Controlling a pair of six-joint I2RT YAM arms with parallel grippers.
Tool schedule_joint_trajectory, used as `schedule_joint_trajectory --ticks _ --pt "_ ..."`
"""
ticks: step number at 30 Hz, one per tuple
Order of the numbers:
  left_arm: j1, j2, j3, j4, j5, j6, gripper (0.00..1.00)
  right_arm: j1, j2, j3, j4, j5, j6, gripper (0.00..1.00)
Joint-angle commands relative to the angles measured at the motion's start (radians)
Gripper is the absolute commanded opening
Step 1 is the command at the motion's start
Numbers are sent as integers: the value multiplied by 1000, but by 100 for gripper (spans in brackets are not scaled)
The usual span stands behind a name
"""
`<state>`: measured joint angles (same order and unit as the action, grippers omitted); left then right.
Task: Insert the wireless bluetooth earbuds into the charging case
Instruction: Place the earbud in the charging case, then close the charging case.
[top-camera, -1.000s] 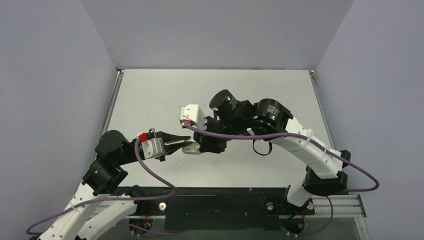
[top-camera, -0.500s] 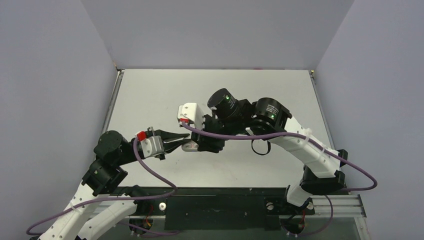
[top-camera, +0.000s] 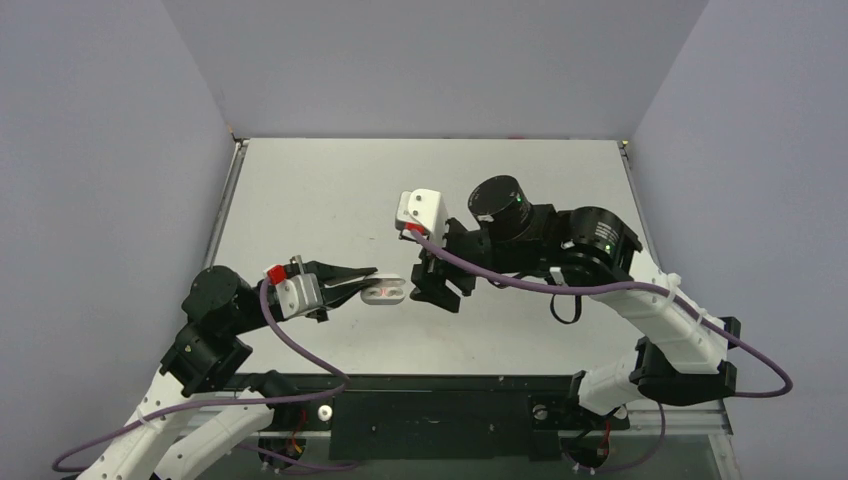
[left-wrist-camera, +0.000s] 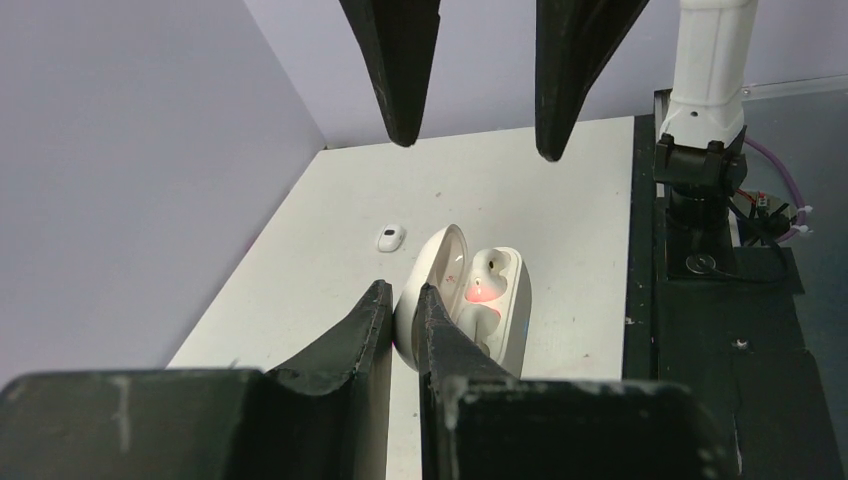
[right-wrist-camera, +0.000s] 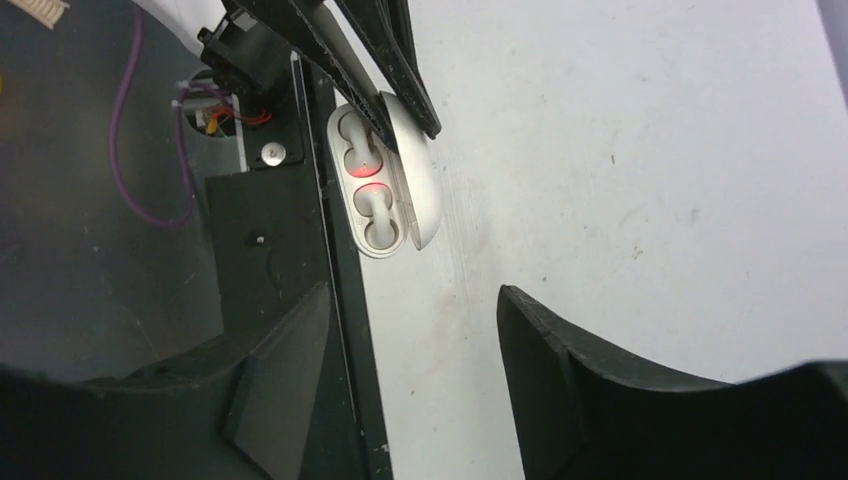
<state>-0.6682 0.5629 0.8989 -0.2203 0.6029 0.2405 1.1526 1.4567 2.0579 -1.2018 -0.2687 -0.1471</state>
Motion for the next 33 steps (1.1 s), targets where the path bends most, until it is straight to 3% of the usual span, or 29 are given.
schedule_joint_trajectory --ticks 1,2,4,5,6,8,15,24,30,33 --pt "-4 -17 41 77 -25 -15 0 -25 -95 -102 161 44 72 62" --pt "-4 -22 40 85 -33 -14 0 -59 -112 -135 216 40 106 65" --pt "-4 -34 28 127 -60 -14 0 -136 -188 -293 395 -10 207 83" --pt "-3 -39 17 162 -70 -2 0 -160 -246 -426 470 -61 253 85" --pt "-4 -48 13 176 -73 3 0 -190 -296 -539 609 -68 322 86" --pt "-4 -56 9 229 -84 17 0 -179 -334 -616 711 -12 343 86" --pt "-4 -47 11 274 -56 0 0 -89 -342 -697 949 -43 324 87" --pt "-3 -51 12 293 -68 -14 0 -54 -302 -714 1077 -114 327 79" --pt "-4 -43 12 319 -68 -33 0 -55 -245 -659 1067 -164 335 56" --pt "-4 -39 14 329 -69 -42 0 -56 -239 -660 1077 -181 340 55"
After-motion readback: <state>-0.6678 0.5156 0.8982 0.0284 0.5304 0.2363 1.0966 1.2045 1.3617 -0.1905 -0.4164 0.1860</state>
